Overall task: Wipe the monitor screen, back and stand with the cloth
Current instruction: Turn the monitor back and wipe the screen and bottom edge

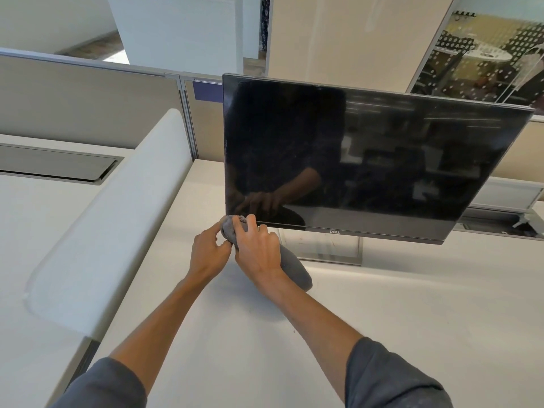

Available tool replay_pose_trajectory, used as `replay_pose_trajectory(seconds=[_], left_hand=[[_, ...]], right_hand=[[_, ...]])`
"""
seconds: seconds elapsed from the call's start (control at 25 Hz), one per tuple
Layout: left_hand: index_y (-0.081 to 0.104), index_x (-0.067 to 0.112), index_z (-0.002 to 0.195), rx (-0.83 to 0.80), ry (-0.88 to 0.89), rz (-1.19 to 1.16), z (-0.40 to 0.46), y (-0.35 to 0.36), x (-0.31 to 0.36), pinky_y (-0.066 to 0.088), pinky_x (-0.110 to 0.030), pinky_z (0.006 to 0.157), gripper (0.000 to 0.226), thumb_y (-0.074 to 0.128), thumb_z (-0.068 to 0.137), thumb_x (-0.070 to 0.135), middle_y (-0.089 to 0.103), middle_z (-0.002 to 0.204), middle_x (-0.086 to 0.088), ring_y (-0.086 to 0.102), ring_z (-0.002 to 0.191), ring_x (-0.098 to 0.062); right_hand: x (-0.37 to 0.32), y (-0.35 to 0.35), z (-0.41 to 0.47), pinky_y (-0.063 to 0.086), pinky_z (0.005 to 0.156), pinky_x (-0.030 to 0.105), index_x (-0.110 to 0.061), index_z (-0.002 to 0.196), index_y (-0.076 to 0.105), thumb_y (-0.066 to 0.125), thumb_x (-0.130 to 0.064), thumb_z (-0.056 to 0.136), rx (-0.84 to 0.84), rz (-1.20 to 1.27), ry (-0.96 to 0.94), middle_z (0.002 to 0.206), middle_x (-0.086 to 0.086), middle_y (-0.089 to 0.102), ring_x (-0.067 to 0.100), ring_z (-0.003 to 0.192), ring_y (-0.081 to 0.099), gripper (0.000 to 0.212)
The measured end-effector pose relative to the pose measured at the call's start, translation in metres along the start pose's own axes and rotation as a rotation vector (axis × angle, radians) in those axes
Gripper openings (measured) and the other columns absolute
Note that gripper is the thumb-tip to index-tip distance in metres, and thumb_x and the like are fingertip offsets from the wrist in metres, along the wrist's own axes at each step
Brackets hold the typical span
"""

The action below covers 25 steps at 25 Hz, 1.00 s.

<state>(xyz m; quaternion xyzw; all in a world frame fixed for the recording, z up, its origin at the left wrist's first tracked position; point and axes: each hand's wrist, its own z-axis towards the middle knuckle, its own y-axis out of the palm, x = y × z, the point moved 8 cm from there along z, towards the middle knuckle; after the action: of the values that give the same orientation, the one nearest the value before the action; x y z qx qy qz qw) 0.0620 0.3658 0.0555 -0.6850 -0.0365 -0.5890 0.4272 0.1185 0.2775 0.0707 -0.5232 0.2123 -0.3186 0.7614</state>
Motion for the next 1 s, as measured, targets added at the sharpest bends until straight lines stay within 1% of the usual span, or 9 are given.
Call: replay_pose_trajectory(seconds=[0.08, 0.24, 0.28, 0.4, 0.48, 0.6, 0.76, 0.88, 1.0], left_hand=[[0.051, 0.016, 0.138, -0.004, -0.012, 0.002, -0.003, 0.002, 0.0, 0.044, -0.042, 0.105, 0.056, 0.054, 0.085, -0.002, 0.059, 0.134, -0.005, 0.056, 0.12, -0.023], [0.039, 0.015, 0.146, 0.002, -0.072, 0.018, -0.009, 0.009, -0.001, 0.039, -0.044, 0.109, 0.06, 0.054, 0.089, 0.002, 0.046, 0.146, -0.007, 0.046, 0.131, -0.027], [0.038, 0.015, 0.146, 0.008, -0.085, 0.02, -0.009, 0.01, -0.001, 0.038, -0.044, 0.11, 0.061, 0.054, 0.089, 0.003, 0.046, 0.146, -0.008, 0.046, 0.131, -0.028], [0.037, 0.015, 0.147, 0.013, -0.107, 0.025, -0.01, 0.012, -0.003, 0.038, -0.043, 0.109, 0.061, 0.054, 0.089, 0.005, 0.046, 0.146, -0.008, 0.047, 0.13, -0.03], [0.037, 0.015, 0.147, 0.012, -0.105, 0.033, -0.011, 0.011, -0.004, 0.039, -0.043, 0.109, 0.062, 0.054, 0.088, 0.004, 0.046, 0.146, -0.007, 0.047, 0.129, -0.029], [0.038, 0.015, 0.146, 0.009, -0.094, 0.047, -0.011, 0.009, -0.001, 0.04, -0.042, 0.107, 0.063, 0.053, 0.087, 0.002, 0.047, 0.145, -0.007, 0.048, 0.129, -0.027], [0.039, 0.014, 0.146, 0.001, -0.093, 0.065, -0.009, 0.009, 0.0, 0.04, -0.043, 0.108, 0.062, 0.053, 0.087, -0.002, 0.046, 0.146, -0.008, 0.047, 0.129, -0.028], [0.044, 0.016, 0.142, -0.011, -0.081, 0.062, -0.007, 0.009, 0.0, 0.042, -0.046, 0.106, 0.06, 0.053, 0.086, -0.003, 0.052, 0.141, -0.008, 0.051, 0.126, -0.028], [0.047, 0.016, 0.141, -0.021, -0.075, 0.055, -0.004, 0.007, -0.002, 0.043, -0.045, 0.105, 0.06, 0.053, 0.084, -0.004, 0.056, 0.136, -0.008, 0.053, 0.123, -0.027]], right_hand=[[0.008, -0.004, 0.0, 0.049, 0.051, 0.022, -0.025, 0.117, 0.066, 0.086, -0.044, 0.062, -0.006, -0.052, -0.016, 0.103, 0.003, 0.066, 0.019, 0.065, 0.064, 0.062], [0.044, -0.011, -0.011, 0.05, 0.052, 0.024, -0.023, 0.122, 0.062, 0.083, -0.038, 0.07, -0.042, -0.076, -0.009, 0.108, 0.006, 0.064, 0.02, 0.069, 0.064, 0.058], [0.055, -0.013, -0.016, 0.051, 0.055, 0.025, -0.023, 0.125, 0.059, 0.08, -0.038, 0.074, -0.06, -0.082, 0.005, 0.112, 0.006, 0.063, 0.021, 0.073, 0.065, 0.057], [0.088, -0.017, -0.029, 0.054, 0.071, 0.029, -0.022, 0.139, 0.046, 0.065, -0.036, 0.089, -0.111, -0.054, 0.044, 0.131, 0.009, 0.054, 0.024, 0.095, 0.065, 0.055], [0.096, -0.018, -0.033, 0.053, 0.077, 0.03, -0.021, 0.143, 0.04, 0.059, -0.035, 0.094, -0.125, 0.023, 0.085, 0.138, 0.009, 0.049, 0.025, 0.101, 0.063, 0.054], [0.082, -0.016, -0.028, 0.051, 0.084, 0.028, -0.021, 0.142, 0.037, 0.053, -0.035, 0.097, -0.15, 0.179, 0.133, 0.139, 0.006, 0.047, 0.023, 0.104, 0.06, 0.05], [0.05, -0.009, -0.015, 0.049, 0.086, 0.027, -0.021, 0.143, 0.036, 0.053, -0.035, 0.097, -0.175, 0.257, 0.076, 0.139, 0.006, 0.046, 0.023, 0.105, 0.059, 0.052], [0.021, -0.006, 0.0, 0.05, 0.087, 0.029, -0.02, 0.145, 0.035, 0.056, -0.033, 0.096, -0.209, 0.253, -0.002, 0.14, 0.007, 0.044, 0.025, 0.104, 0.06, 0.054], [0.006, -0.006, 0.007, 0.051, 0.081, 0.03, -0.018, 0.144, 0.037, 0.056, -0.032, 0.096, -0.214, 0.183, -0.04, 0.139, 0.009, 0.045, 0.027, 0.098, 0.061, 0.054]])
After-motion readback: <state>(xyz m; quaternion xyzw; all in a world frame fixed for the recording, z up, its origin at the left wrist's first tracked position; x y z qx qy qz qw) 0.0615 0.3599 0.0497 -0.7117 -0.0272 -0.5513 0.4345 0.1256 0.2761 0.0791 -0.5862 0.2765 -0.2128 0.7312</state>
